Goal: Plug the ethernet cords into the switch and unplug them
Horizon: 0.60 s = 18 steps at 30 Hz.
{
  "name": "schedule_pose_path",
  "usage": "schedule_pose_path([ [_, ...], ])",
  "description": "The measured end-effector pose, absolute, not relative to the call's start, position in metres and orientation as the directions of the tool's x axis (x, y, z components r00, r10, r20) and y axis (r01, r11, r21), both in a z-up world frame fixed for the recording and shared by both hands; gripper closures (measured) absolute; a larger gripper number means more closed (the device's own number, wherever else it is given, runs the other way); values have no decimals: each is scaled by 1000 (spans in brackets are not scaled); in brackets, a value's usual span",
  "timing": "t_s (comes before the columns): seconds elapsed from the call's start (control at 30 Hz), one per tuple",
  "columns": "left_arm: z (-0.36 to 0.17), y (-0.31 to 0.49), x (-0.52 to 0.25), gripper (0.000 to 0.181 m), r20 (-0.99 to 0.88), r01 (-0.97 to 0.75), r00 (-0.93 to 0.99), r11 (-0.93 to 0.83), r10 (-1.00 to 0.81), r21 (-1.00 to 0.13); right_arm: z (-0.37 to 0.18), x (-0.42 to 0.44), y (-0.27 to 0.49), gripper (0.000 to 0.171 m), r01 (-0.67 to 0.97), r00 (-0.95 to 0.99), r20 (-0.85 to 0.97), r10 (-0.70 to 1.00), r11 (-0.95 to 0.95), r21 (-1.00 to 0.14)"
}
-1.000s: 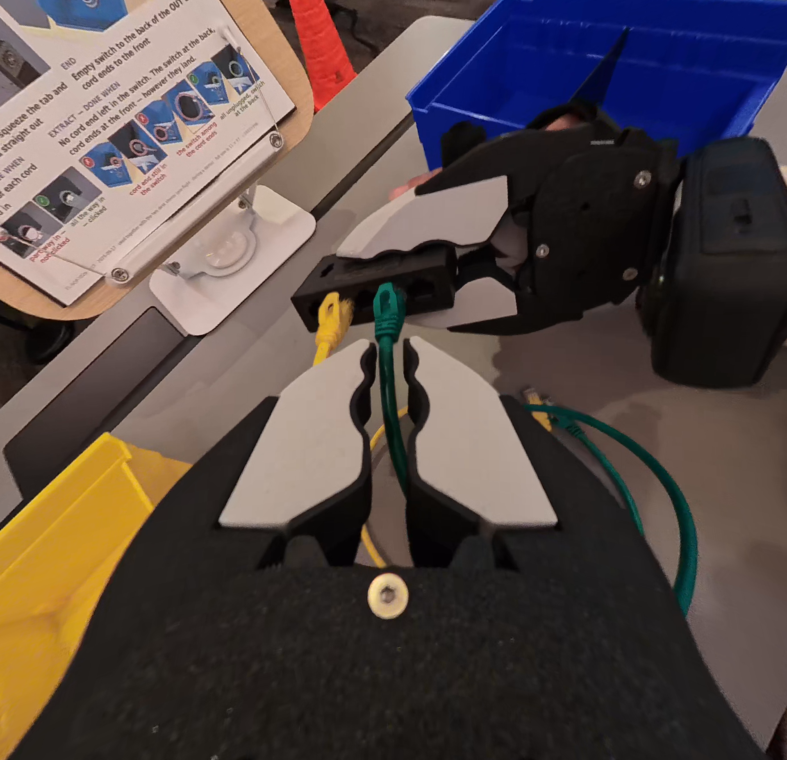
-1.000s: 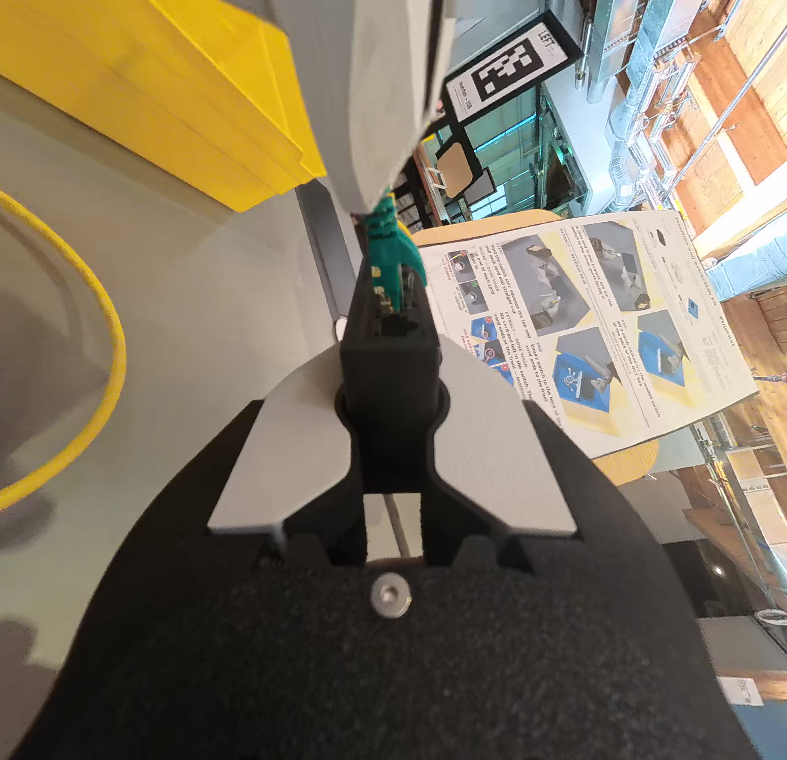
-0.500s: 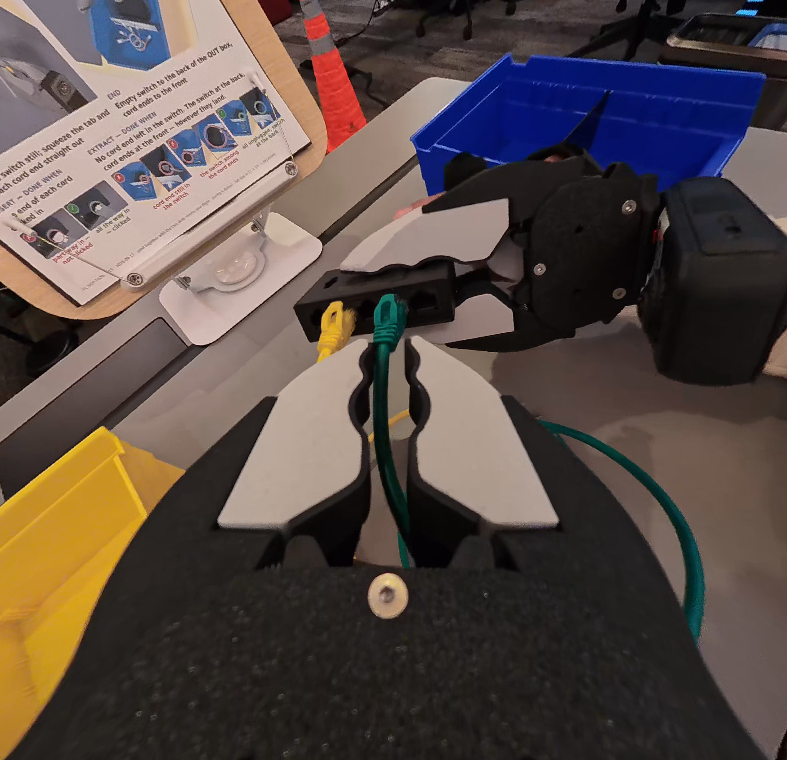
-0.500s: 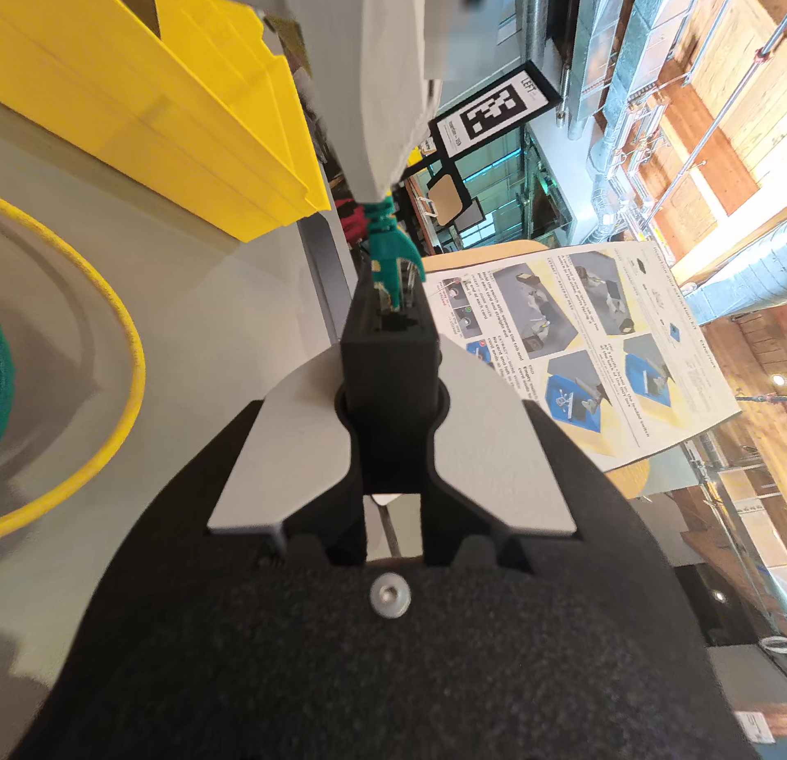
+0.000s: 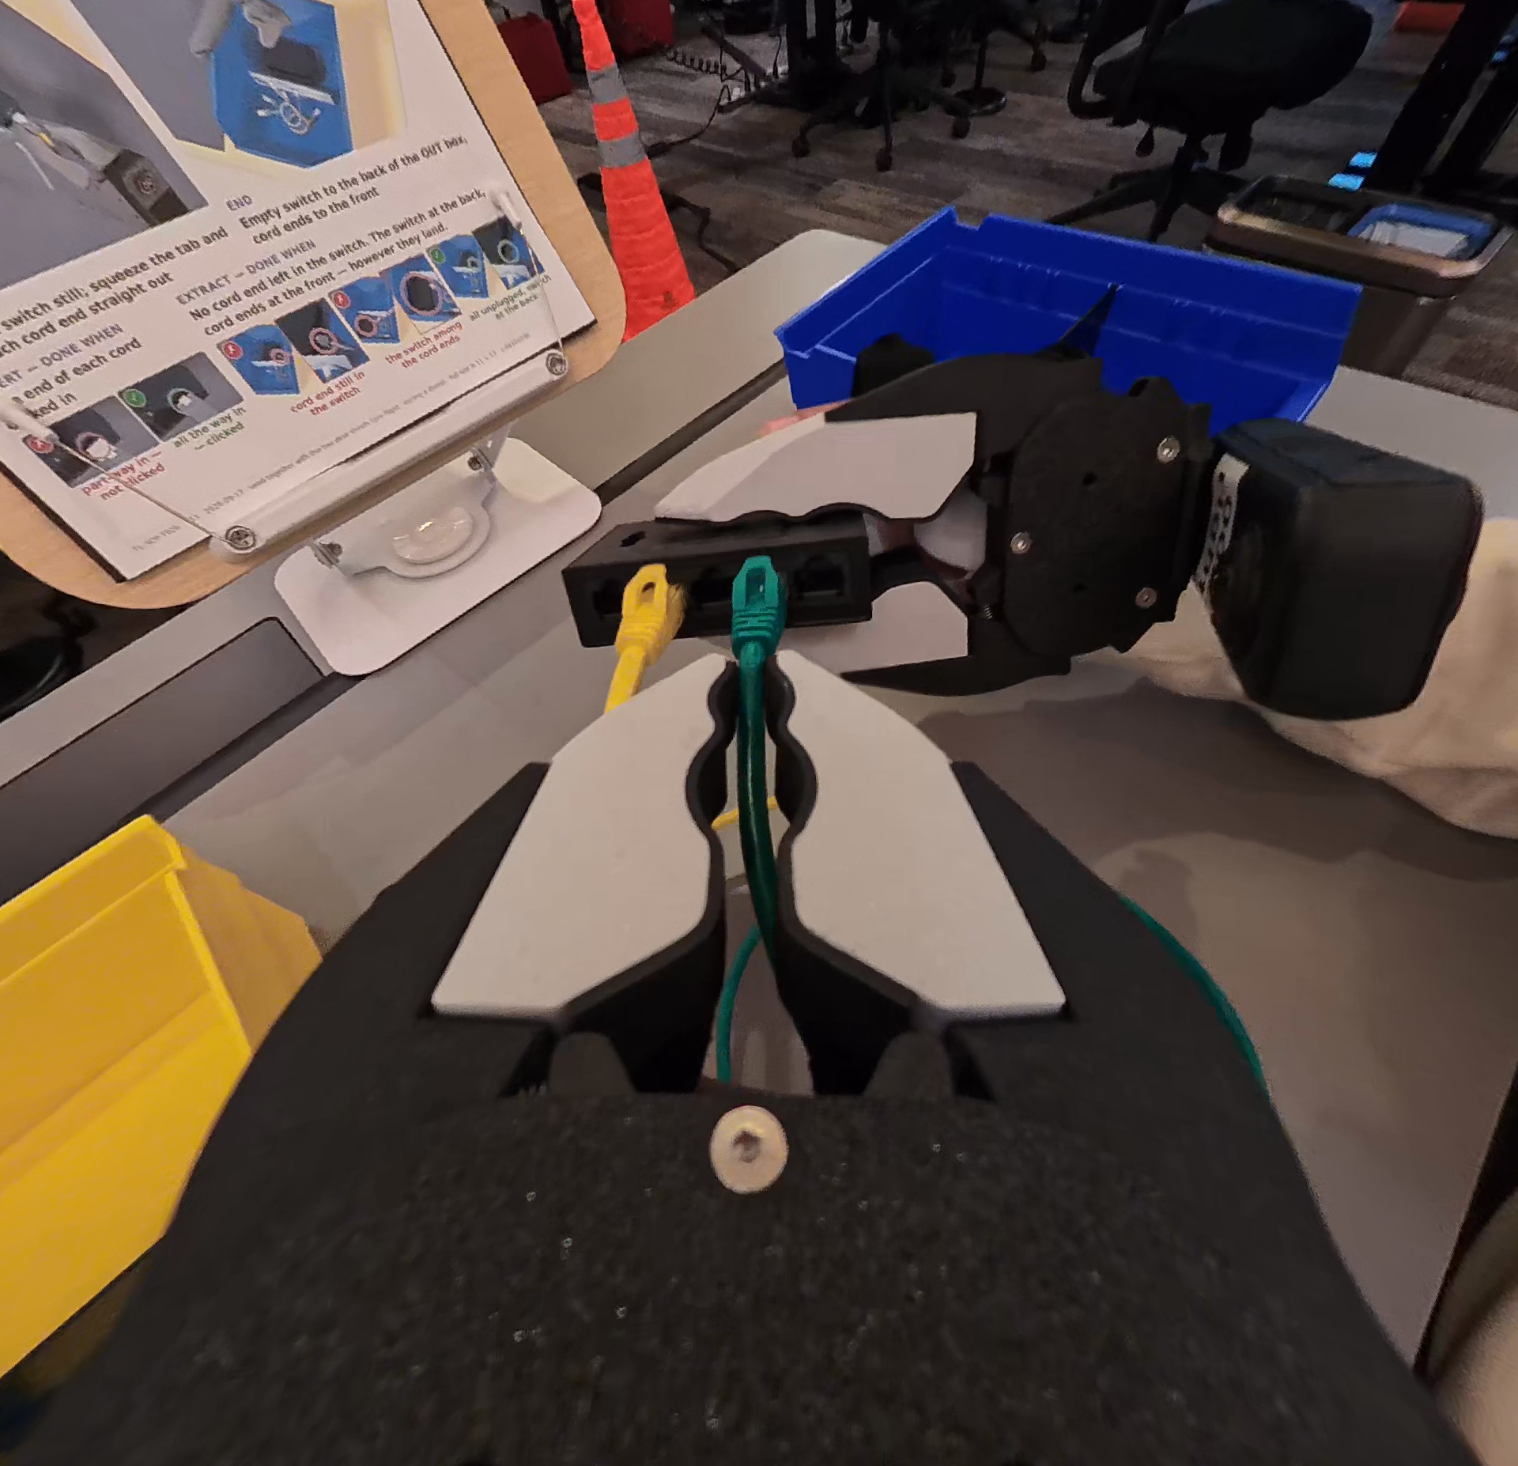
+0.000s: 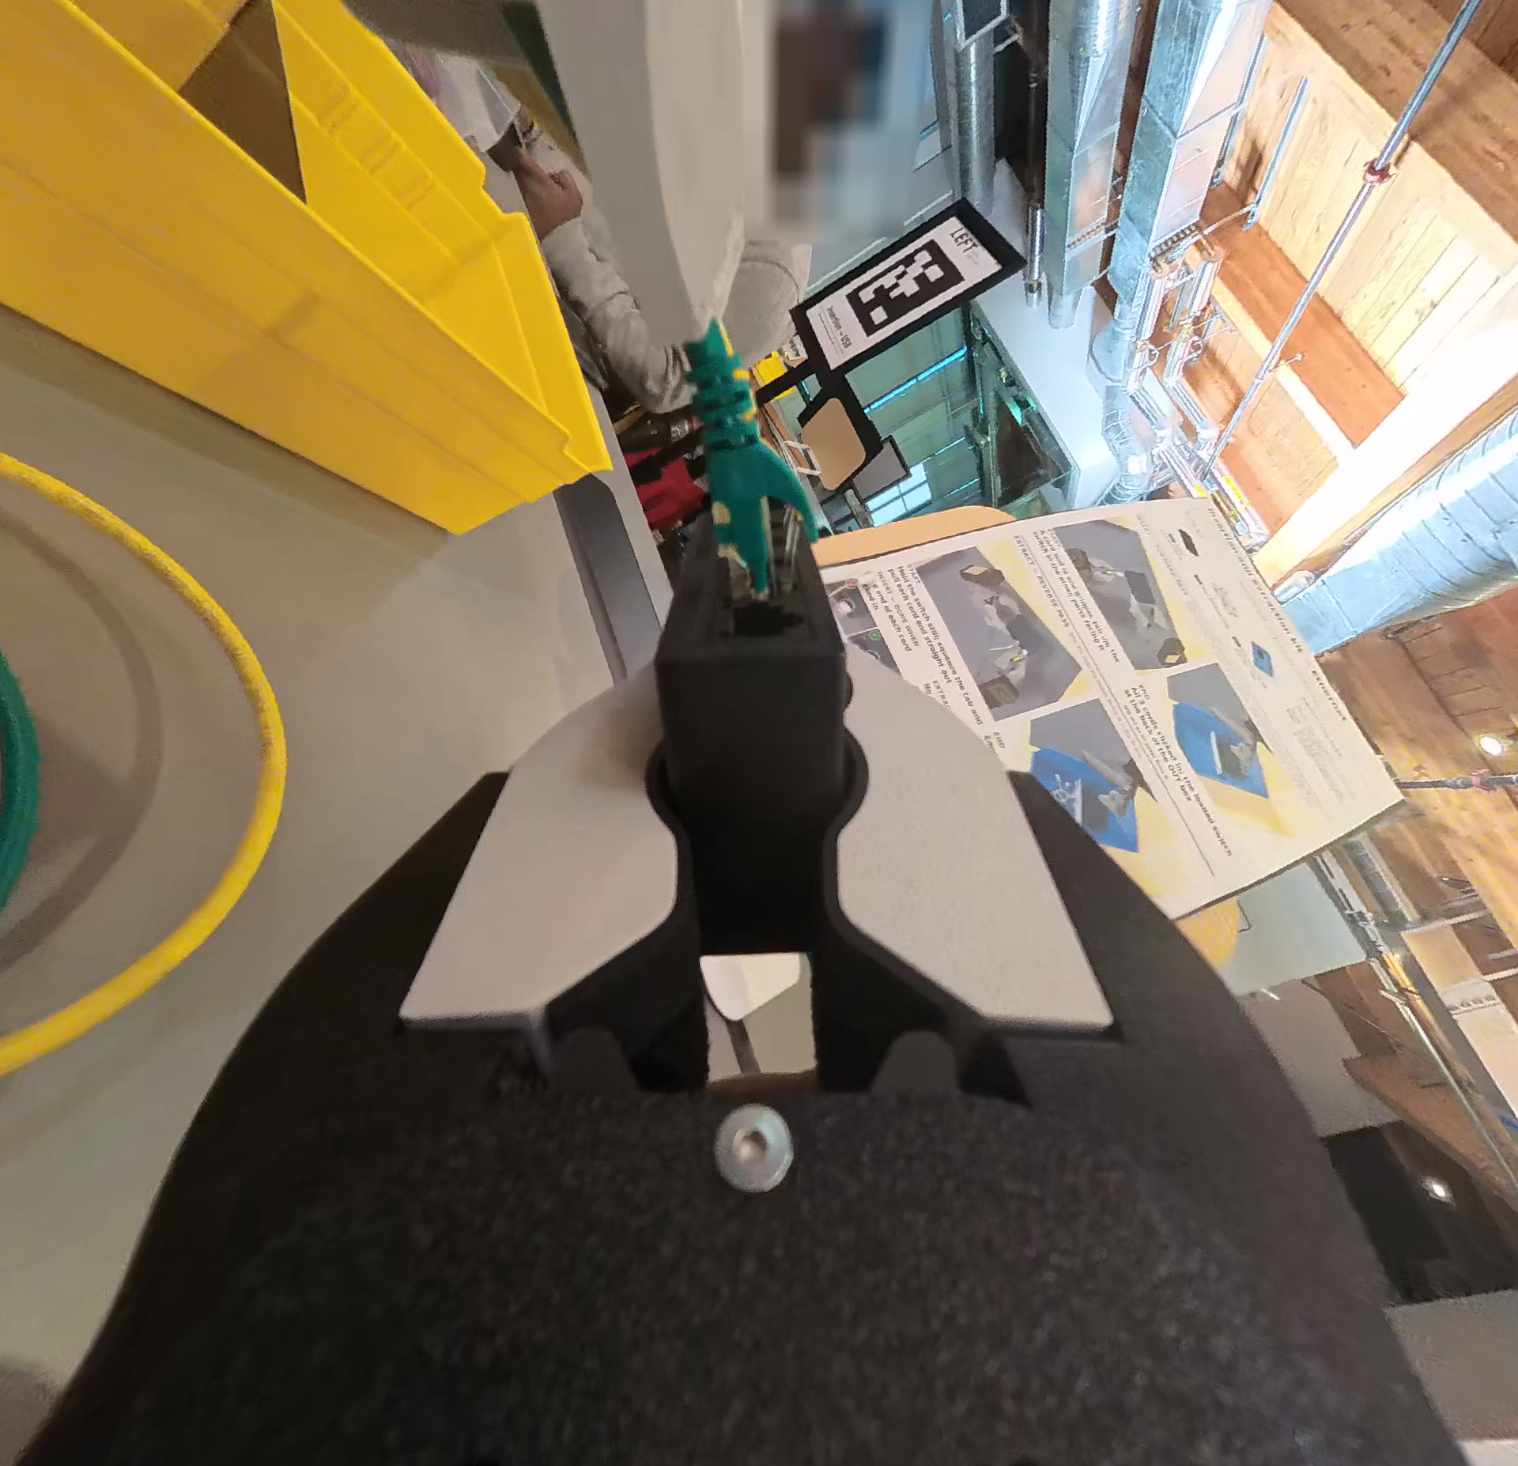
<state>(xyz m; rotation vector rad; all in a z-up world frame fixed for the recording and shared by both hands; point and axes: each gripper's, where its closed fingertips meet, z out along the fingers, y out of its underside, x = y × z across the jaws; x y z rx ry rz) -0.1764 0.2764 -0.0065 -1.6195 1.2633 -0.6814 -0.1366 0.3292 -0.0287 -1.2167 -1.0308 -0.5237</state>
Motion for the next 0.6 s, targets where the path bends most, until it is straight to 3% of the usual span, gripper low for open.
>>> schedule_pose_path([
  [0.33,0,270,-173,176,-171,-441,300,22,-939,-897,-24,-139,322,143,801,461,874,154,350,-485],
  [0.6,4,261,-168,177,-262,-451,285,112,-922,-886,-28,-143,324,142,771,492,836,243,325,-548],
])
